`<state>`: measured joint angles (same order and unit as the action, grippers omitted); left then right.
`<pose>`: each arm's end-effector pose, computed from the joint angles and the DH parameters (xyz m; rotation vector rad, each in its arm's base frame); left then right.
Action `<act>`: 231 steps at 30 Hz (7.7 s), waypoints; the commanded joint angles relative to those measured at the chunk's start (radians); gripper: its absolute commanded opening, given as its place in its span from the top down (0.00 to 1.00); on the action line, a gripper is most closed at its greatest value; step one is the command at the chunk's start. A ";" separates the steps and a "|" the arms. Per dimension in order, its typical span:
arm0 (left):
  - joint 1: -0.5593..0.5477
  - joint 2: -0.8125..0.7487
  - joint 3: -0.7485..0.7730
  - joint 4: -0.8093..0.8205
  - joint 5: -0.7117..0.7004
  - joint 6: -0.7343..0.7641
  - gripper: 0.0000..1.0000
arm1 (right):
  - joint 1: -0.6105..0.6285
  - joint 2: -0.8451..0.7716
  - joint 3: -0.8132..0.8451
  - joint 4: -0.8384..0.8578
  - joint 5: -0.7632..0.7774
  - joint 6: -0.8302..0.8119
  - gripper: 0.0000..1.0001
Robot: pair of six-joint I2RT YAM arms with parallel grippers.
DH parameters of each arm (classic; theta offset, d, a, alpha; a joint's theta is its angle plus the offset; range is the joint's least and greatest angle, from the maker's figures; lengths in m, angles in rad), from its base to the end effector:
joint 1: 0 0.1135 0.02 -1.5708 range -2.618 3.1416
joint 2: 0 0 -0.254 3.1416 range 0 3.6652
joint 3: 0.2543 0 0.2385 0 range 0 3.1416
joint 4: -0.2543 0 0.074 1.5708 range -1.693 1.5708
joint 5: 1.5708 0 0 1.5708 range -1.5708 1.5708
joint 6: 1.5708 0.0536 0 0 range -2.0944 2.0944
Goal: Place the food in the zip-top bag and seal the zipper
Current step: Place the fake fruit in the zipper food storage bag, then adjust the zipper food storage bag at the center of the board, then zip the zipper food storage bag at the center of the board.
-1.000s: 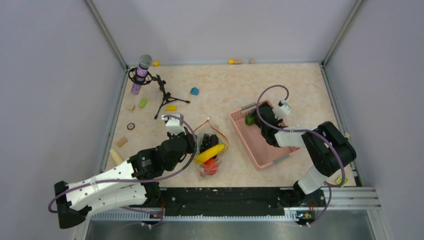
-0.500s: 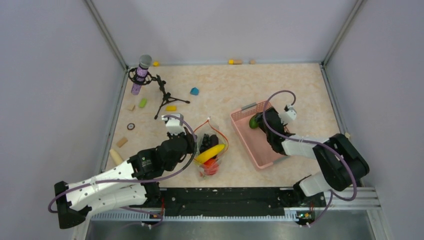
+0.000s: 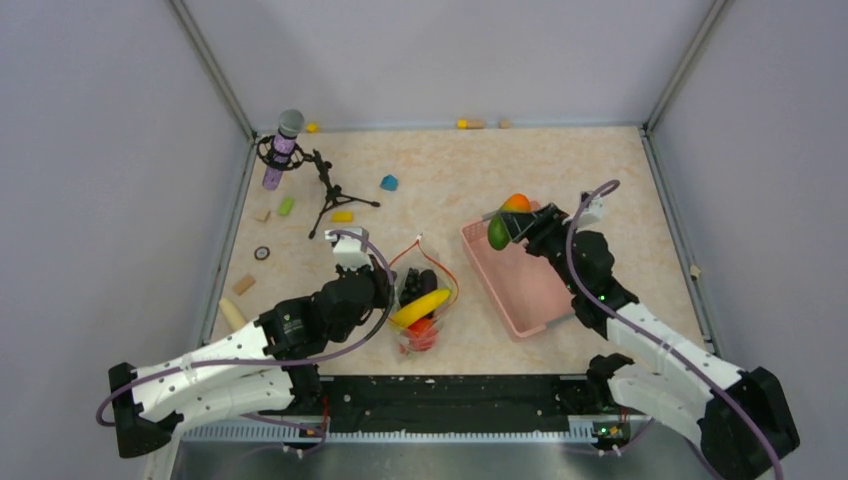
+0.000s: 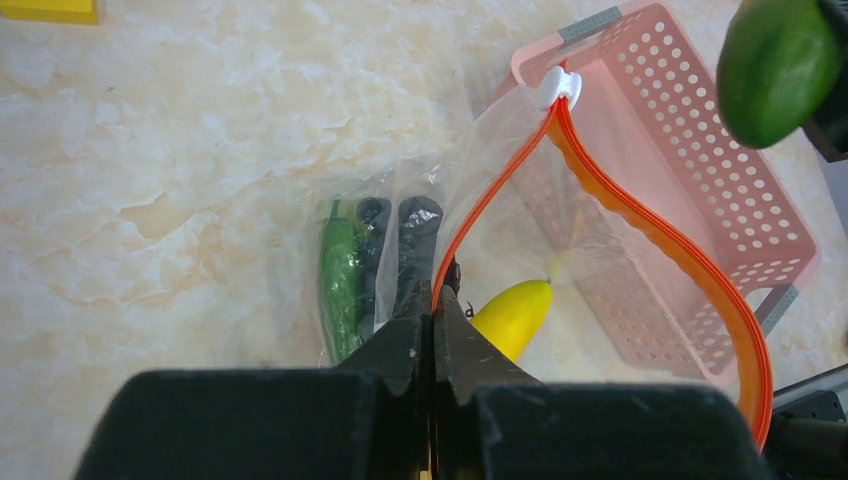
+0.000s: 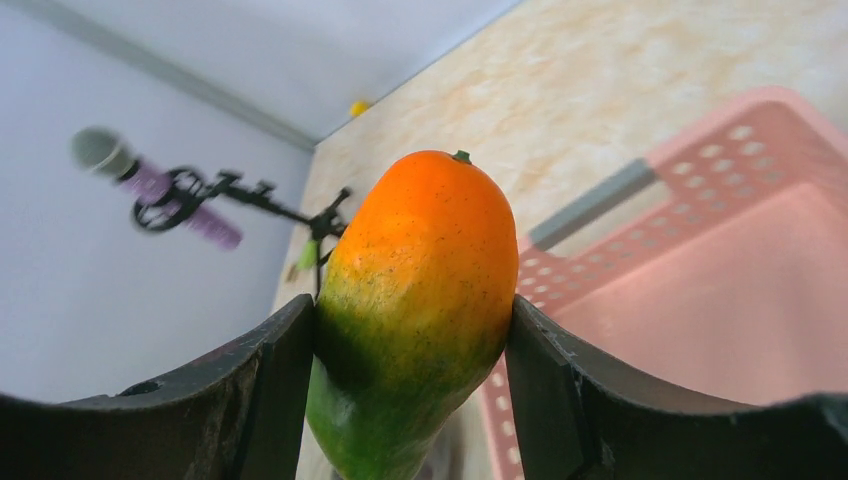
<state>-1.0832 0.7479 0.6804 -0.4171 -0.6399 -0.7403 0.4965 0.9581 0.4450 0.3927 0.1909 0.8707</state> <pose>0.1087 -0.1367 0.2760 -0.0517 1.9921 -0.5361 0.2072 0.1007 0.2451 0.4736 1.6997 0.8537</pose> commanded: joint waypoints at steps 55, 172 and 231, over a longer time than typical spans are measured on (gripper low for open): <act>0.001 -0.059 0.017 -0.017 -0.071 -0.085 1.00 | 0.557 -0.150 0.061 0.099 -0.246 -0.326 0.08; 0.321 0.170 -0.308 0.922 0.715 0.320 0.02 | 0.119 1.026 1.478 -1.256 -1.220 -1.557 0.58; 0.321 -0.404 -0.433 0.598 0.749 0.447 0.03 | 0.428 0.378 0.724 -0.821 -0.774 -1.315 1.00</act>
<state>-0.7620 0.3199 0.2516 0.0502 -0.0273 -0.3637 0.9264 1.4433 1.2224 -0.4759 -0.4255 -0.3481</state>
